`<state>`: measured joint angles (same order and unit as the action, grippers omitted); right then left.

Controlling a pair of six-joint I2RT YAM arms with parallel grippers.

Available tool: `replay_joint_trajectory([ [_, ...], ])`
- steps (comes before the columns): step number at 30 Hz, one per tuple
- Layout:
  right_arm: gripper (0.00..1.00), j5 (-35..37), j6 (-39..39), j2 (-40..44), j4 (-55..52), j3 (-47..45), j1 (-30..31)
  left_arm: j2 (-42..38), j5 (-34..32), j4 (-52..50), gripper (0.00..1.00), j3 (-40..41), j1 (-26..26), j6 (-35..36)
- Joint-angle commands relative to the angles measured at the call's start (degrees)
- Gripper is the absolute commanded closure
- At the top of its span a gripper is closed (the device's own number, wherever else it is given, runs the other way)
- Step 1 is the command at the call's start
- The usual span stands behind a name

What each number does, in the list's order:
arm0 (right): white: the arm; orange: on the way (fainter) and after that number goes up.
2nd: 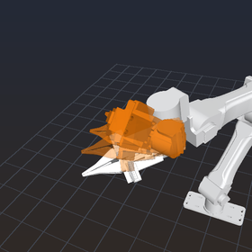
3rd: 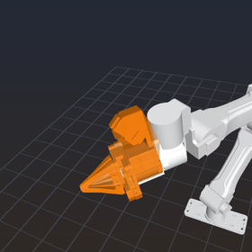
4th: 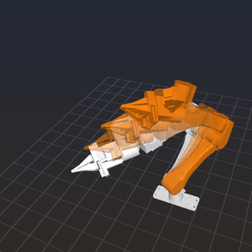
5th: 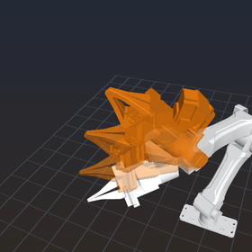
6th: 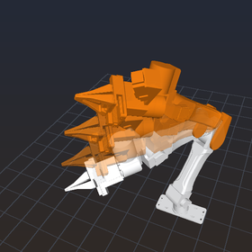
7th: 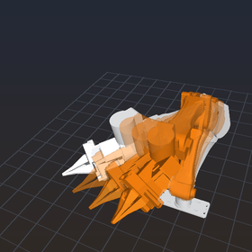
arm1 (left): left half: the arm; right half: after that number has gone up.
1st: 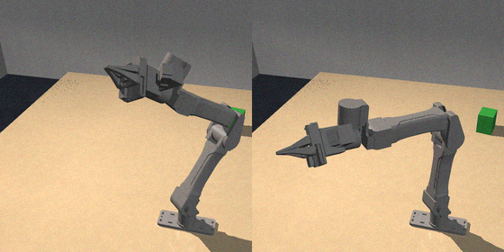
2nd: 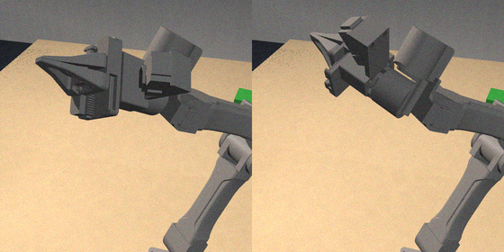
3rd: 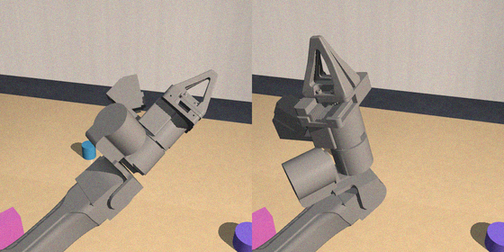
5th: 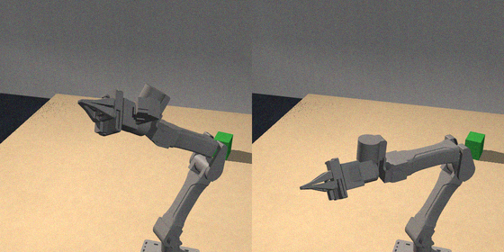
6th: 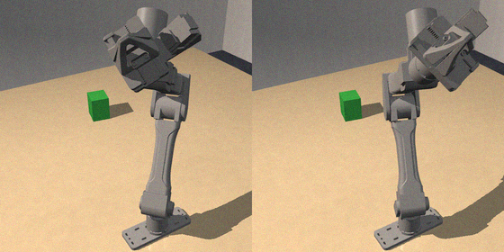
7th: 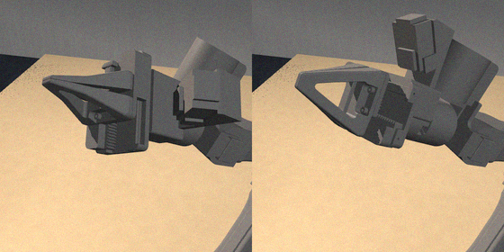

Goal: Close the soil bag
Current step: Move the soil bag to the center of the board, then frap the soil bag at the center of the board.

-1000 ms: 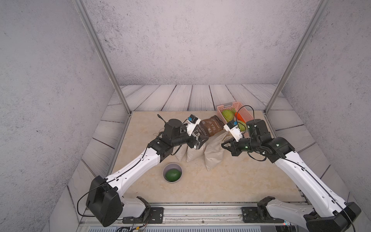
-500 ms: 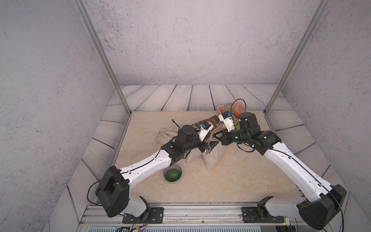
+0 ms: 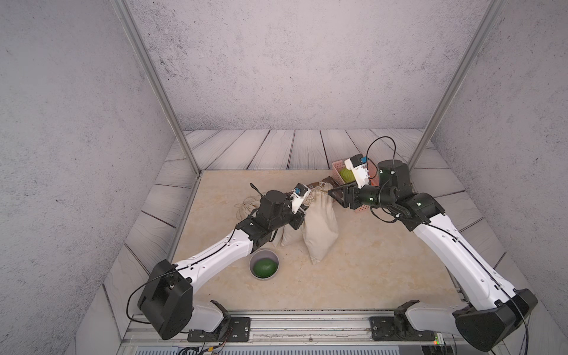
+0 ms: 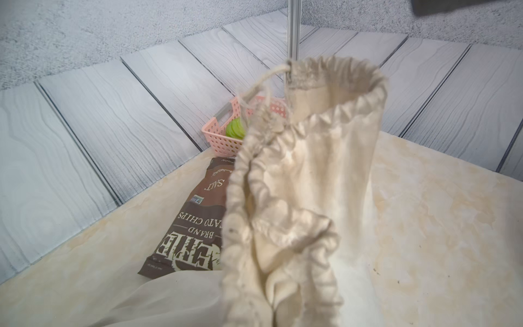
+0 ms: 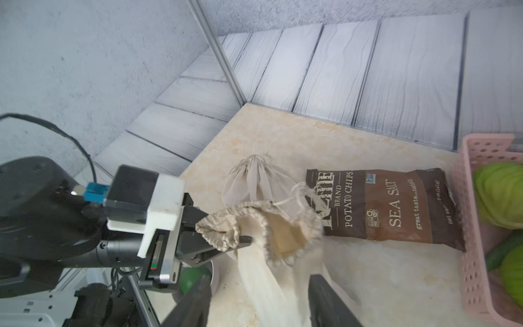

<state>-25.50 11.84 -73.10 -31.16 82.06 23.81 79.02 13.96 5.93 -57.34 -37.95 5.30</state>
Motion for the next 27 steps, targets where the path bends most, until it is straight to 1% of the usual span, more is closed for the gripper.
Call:
replay_joint_trajectory([
  [1,0.33,-2.4,-2.4,0.8,0.3,-0.2,-5.3,-1.5,6.4,-3.5,1.0,-4.0,2.9,4.6],
  [4,0.27,-4.7,-3.2,-1.1,2.2,-2.0,-11.0,-1.4,8.9,-5.4,1.0,-5.4,4.3,5.8],
  [6,0.21,-3.1,-8.0,-2.7,2.7,-3.2,-11.7,-1.6,9.7,-6.6,1.0,-5.7,4.7,6.9],
  [8,0.18,-3.2,-14.4,-4.0,3.4,-4.6,-11.8,-1.8,9.7,-8.0,1.0,-6.0,5.0,7.9],
  [11,0.19,-6.1,-24.1,-4.8,6.9,-7.7,-11.7,-2.1,10.7,-9.5,1.0,-6.4,5.3,9.0],
  [13,0.19,-9.3,-28.8,-4.2,13.7,-11.2,-11.5,-2.2,11.6,-10.1,1.0,-6.6,5.4,9.2],
  [15,0.19,-12.5,-30.7,-3.6,22.0,-15.9,-11.1,-2.3,12.5,-10.3,1.0,-6.8,5.3,9.1],
  [17,0.19,-16.2,-32.2,-4.1,25.8,-17.1,-10.5,-2.2,13.0,-10.3,1.0,-7.0,5.3,8.8],
  [19,0.19,-17.6,-34.2,-5.0,25.3,-16.6,-9.4,-2.2,13.4,-10.3,1.0,-7.2,5.3,8.7],
  [22,0.19,-17.5,-39.2,-6.1,24.7,-16.7,-7.0,-2.4,14.0,-10.1,1.0,-7.1,5.3,8.4],
  [27,0.23,-19.6,-41.6,-7.1,24.3,-16.1,-5.8,-2.4,14.2,-9.8,1.0,-7.1,5.3,8.2],
])
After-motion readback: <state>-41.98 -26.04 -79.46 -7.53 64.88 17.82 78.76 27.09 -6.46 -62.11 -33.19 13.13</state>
